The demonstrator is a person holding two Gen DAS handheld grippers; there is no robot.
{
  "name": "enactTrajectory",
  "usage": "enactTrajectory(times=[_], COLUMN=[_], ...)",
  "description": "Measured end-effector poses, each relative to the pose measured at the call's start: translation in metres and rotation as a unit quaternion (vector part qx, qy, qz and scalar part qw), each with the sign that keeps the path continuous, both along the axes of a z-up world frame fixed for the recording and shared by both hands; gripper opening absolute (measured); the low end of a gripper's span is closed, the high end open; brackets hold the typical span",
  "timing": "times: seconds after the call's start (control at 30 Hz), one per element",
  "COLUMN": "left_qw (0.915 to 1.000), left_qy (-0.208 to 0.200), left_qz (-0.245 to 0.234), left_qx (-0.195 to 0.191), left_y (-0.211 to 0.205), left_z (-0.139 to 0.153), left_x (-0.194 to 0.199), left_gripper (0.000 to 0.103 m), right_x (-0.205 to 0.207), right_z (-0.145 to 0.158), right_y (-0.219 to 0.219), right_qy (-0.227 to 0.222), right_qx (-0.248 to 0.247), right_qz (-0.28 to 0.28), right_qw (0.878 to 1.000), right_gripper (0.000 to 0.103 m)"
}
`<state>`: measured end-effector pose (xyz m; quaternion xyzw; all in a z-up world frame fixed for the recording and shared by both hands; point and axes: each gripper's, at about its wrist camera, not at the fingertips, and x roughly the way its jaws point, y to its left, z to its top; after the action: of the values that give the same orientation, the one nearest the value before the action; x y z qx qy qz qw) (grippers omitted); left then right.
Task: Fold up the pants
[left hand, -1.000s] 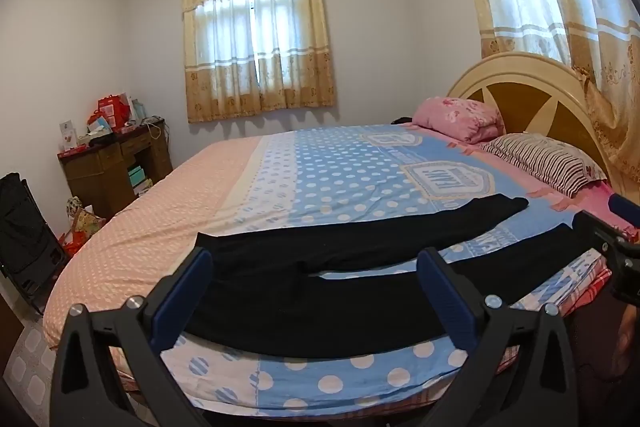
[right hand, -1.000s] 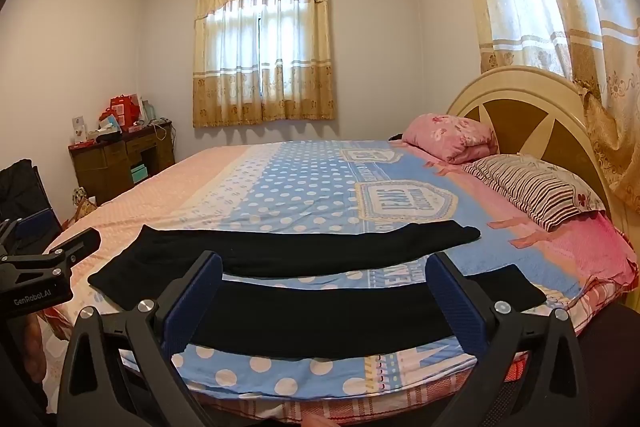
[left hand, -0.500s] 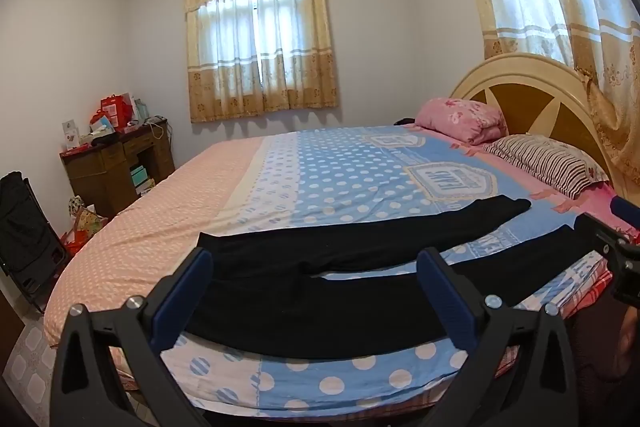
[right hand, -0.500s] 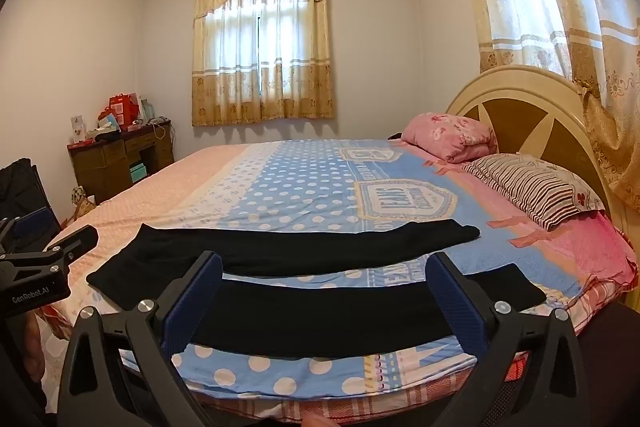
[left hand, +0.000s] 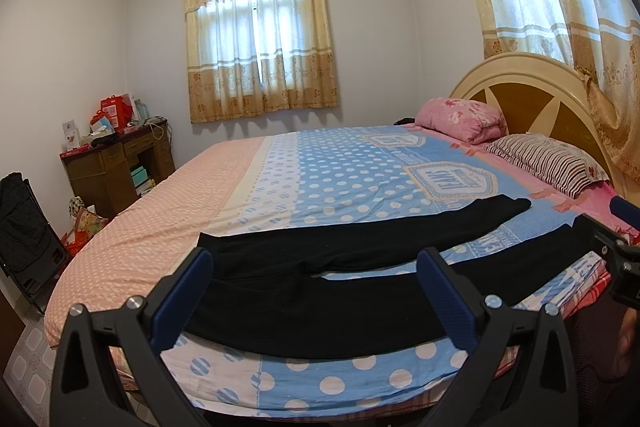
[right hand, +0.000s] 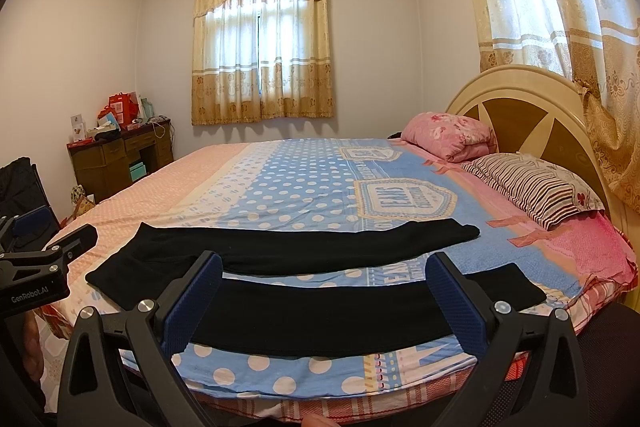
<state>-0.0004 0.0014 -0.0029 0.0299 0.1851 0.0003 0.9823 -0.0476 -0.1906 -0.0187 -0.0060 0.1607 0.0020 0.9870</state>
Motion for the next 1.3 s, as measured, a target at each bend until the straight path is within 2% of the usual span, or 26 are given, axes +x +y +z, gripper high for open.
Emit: enactTrajectory(times=[1.3], left_qw=[1.0000], left_qy=[0.002], left_qz=[0.003], left_qx=[0.003], left_y=[0.0001], left_z=[-0.0011], left_x=[0.0005], left_gripper=[0.103], right_x=[0.0039], right_z=[-0.0095], right_y=[0.0044], right_qy=[0.005], right_qx=[-0.005], right_qz=[0.000], right_qw=[1.000], right_gripper=[0.102])
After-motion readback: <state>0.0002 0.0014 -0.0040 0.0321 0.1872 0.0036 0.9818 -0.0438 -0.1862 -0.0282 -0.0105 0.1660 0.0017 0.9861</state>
